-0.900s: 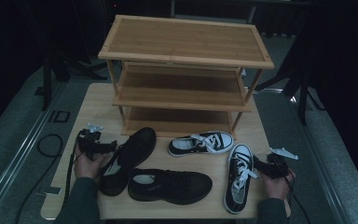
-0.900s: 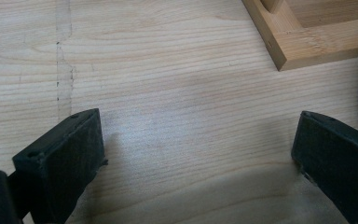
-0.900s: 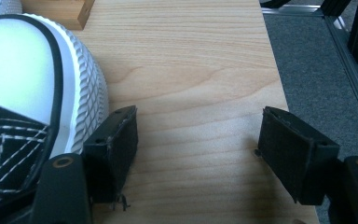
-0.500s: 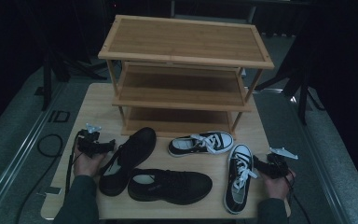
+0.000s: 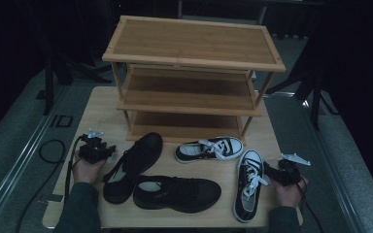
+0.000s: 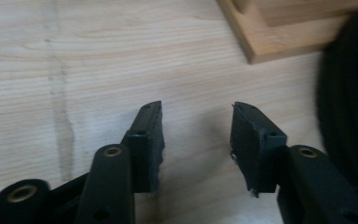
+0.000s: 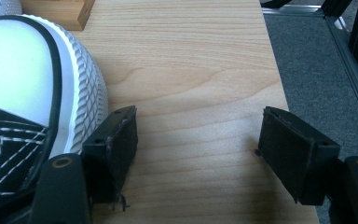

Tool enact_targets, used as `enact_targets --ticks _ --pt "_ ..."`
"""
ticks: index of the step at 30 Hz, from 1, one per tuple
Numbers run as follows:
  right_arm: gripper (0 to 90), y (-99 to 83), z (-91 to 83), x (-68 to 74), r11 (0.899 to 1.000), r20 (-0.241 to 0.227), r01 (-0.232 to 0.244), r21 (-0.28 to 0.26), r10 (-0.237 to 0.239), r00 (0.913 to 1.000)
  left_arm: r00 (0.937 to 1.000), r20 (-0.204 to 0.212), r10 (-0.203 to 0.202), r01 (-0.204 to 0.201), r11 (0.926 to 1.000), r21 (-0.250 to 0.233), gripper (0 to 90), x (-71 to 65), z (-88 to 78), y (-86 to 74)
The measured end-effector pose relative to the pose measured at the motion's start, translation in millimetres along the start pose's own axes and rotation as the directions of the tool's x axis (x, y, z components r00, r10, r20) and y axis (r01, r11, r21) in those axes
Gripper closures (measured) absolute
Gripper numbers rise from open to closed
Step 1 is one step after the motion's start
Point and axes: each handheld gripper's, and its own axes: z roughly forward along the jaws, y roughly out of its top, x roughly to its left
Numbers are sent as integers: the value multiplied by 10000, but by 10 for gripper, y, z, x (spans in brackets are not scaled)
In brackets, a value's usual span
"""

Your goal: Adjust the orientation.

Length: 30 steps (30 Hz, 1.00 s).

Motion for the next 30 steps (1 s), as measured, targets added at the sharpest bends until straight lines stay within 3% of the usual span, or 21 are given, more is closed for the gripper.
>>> enact_targets --ticks 7,12,16,20,30 --pt "278 4 5 -1 10000 -9 13 2 -13 10000 9964 836 -157 181 9994 -284 651 -26 -176 63" --pt "277 5 6 -1 10000 -13 17 -1 -17 10000 9955 850 407 -413 9991 51 673 -93 -260 105" --pt "277 6 7 -1 10000 -11 19 -1 -19 10000 9923 1175 395 -389 9992 -79 693 -119 -364 148" --pt "277 6 8 -1 10000 -10 25 -2 -25 10000 9908 1153 715 -704 9974 -137 683 -176 -452 205" --pt "275 10 11 -3 10000 -27 40 5 -40 10000 9791 1376 1494 -1498 9887 -76 655 -316 -597 277"
